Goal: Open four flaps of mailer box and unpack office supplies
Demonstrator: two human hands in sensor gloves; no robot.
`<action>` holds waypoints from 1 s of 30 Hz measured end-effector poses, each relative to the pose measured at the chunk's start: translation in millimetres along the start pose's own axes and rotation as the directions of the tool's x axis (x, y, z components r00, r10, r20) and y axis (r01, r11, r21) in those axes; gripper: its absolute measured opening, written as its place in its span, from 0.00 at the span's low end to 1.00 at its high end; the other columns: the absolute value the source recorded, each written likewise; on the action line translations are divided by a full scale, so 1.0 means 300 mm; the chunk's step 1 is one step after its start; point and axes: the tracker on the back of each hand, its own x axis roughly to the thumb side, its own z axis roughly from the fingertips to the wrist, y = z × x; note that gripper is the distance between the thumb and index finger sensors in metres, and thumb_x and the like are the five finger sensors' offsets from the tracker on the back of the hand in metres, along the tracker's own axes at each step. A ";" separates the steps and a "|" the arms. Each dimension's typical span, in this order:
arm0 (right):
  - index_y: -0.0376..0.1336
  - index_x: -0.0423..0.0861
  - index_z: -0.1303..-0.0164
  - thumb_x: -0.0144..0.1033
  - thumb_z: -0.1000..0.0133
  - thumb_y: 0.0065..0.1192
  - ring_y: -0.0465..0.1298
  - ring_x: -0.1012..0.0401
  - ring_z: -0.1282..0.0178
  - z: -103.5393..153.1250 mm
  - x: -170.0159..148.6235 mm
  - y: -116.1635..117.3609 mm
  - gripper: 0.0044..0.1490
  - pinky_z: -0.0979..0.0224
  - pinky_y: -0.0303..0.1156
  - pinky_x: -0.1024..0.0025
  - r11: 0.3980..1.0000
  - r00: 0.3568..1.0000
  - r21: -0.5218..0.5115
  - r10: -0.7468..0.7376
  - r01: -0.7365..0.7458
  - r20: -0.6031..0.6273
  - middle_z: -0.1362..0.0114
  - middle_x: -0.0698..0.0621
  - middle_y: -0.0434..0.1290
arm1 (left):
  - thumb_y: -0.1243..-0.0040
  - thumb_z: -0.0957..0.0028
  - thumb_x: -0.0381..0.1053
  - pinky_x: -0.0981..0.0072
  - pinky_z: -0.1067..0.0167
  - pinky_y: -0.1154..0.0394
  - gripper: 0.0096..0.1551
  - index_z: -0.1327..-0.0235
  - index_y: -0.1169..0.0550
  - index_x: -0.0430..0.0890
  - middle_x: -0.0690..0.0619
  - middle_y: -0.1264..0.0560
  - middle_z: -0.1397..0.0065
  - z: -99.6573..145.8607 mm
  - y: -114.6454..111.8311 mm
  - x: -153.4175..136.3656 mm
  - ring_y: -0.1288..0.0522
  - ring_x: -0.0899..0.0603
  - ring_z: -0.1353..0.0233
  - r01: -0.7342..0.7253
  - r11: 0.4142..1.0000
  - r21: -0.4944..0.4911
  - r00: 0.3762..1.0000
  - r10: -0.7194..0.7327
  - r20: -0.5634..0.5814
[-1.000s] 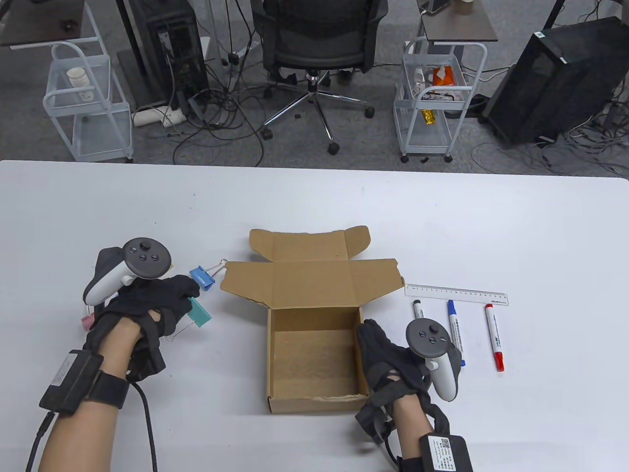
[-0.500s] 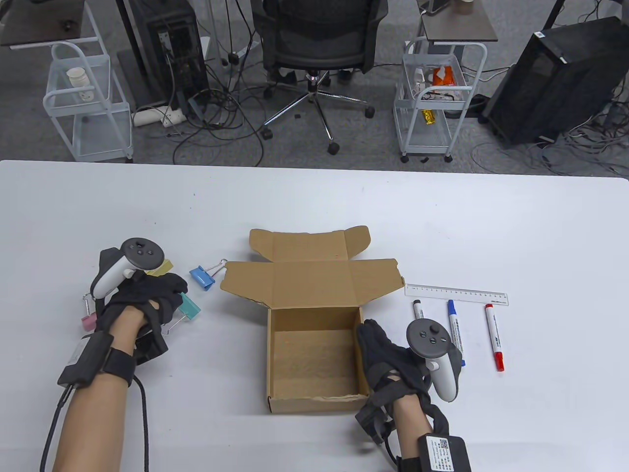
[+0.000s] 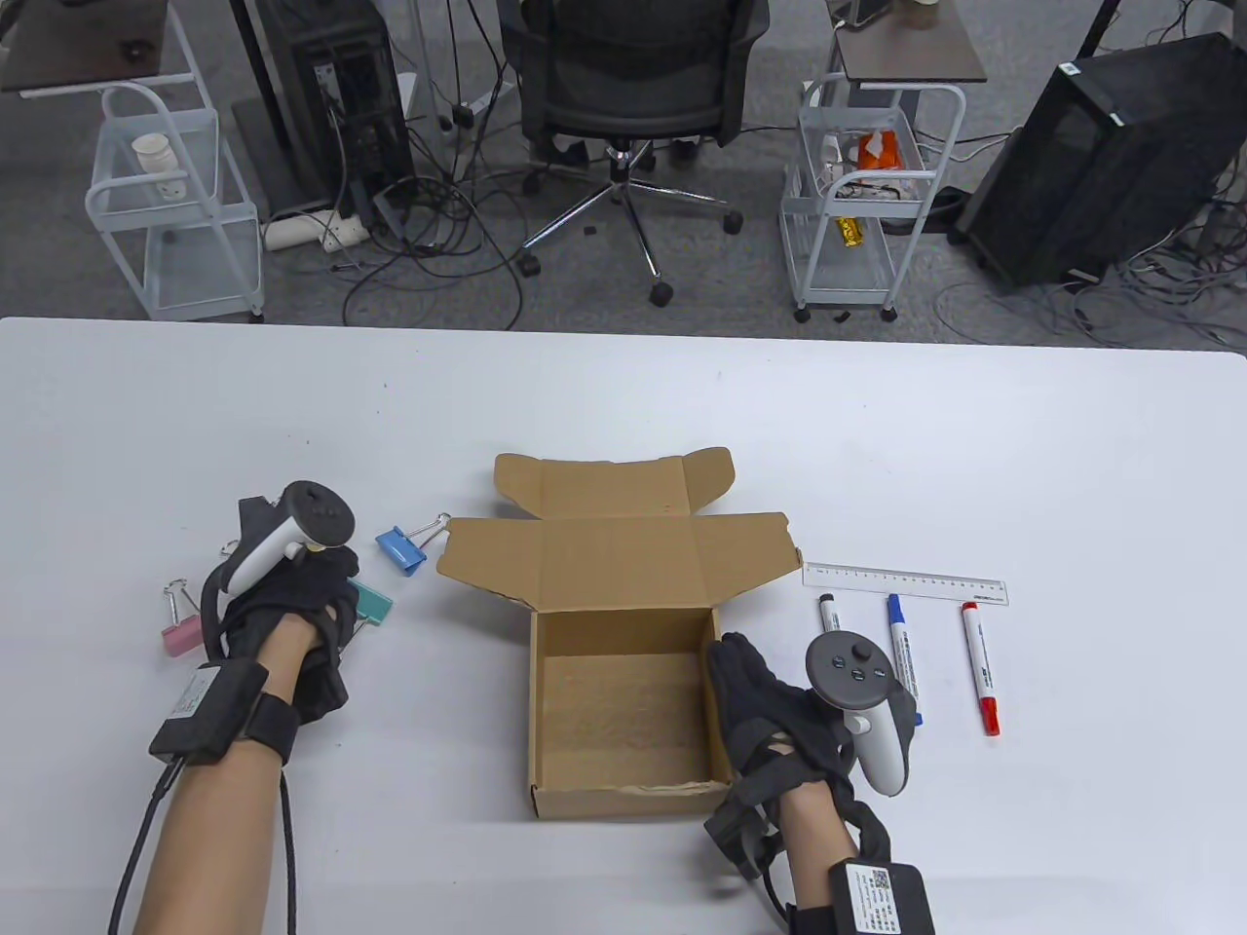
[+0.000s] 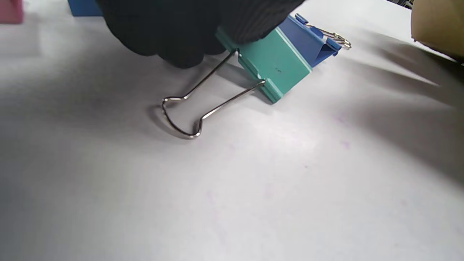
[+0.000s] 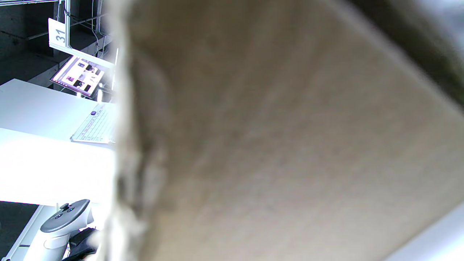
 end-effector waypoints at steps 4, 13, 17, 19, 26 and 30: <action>0.41 0.27 0.15 0.52 0.31 0.32 0.54 0.26 0.18 0.000 0.000 -0.001 0.48 0.23 0.55 0.30 1.000 1.000 -0.001 0.001 -0.001 0.000 0.12 0.23 0.50 | 0.44 0.37 0.43 0.40 0.26 0.30 0.37 0.18 0.46 0.41 0.39 0.37 0.19 0.018 -0.008 0.026 0.30 0.31 0.23 0.045 0.999 0.018 0.999 -0.046 0.019; 0.41 0.27 0.15 0.52 0.31 0.31 0.54 0.26 0.18 0.001 0.000 -0.001 0.48 0.23 0.55 0.30 1.000 1.000 -0.001 0.005 -0.005 0.000 0.12 0.23 0.50 | 0.49 0.37 0.50 0.35 0.24 0.38 0.41 0.17 0.49 0.38 0.35 0.47 0.15 0.068 -0.013 0.033 0.41 0.26 0.18 0.036 0.998 0.058 0.995 -0.041 0.088; 0.41 0.27 0.15 0.52 0.31 0.31 0.54 0.26 0.18 0.000 0.000 0.000 0.48 0.23 0.55 0.29 1.000 1.000 0.000 0.005 -0.005 0.000 0.12 0.23 0.50 | 0.50 0.37 0.53 0.32 0.25 0.40 0.42 0.17 0.49 0.38 0.34 0.49 0.14 0.102 -0.023 0.027 0.45 0.23 0.17 -0.053 0.996 0.066 0.982 0.040 0.184; 0.41 0.27 0.15 0.52 0.31 0.31 0.54 0.26 0.18 0.000 0.000 0.000 0.48 0.23 0.55 0.29 1.000 1.000 -0.001 0.005 -0.005 0.000 0.12 0.23 0.50 | 0.51 0.37 0.54 0.32 0.25 0.41 0.42 0.17 0.49 0.38 0.34 0.49 0.14 0.120 -0.027 0.028 0.46 0.23 0.16 -0.070 0.995 0.070 0.976 0.054 0.211; 0.41 0.27 0.15 0.52 0.31 0.31 0.54 0.26 0.18 0.000 0.000 0.000 0.48 0.23 0.55 0.29 1.000 1.000 -0.001 0.005 -0.005 0.000 0.12 0.23 0.50 | 0.51 0.37 0.56 0.28 0.25 0.47 0.44 0.16 0.51 0.39 0.36 0.53 0.12 0.207 -0.035 0.053 0.53 0.24 0.14 -0.069 0.991 0.113 0.958 0.034 0.286; 0.41 0.27 0.15 0.52 0.31 0.31 0.54 0.26 0.18 0.000 0.000 0.000 0.48 0.23 0.55 0.29 1.000 1.000 -0.001 0.005 -0.005 0.000 0.12 0.24 0.50 | 0.52 0.37 0.57 0.28 0.25 0.49 0.44 0.16 0.52 0.40 0.36 0.55 0.12 0.267 -0.046 0.071 0.54 0.25 0.14 -0.079 0.988 0.135 0.942 0.030 0.333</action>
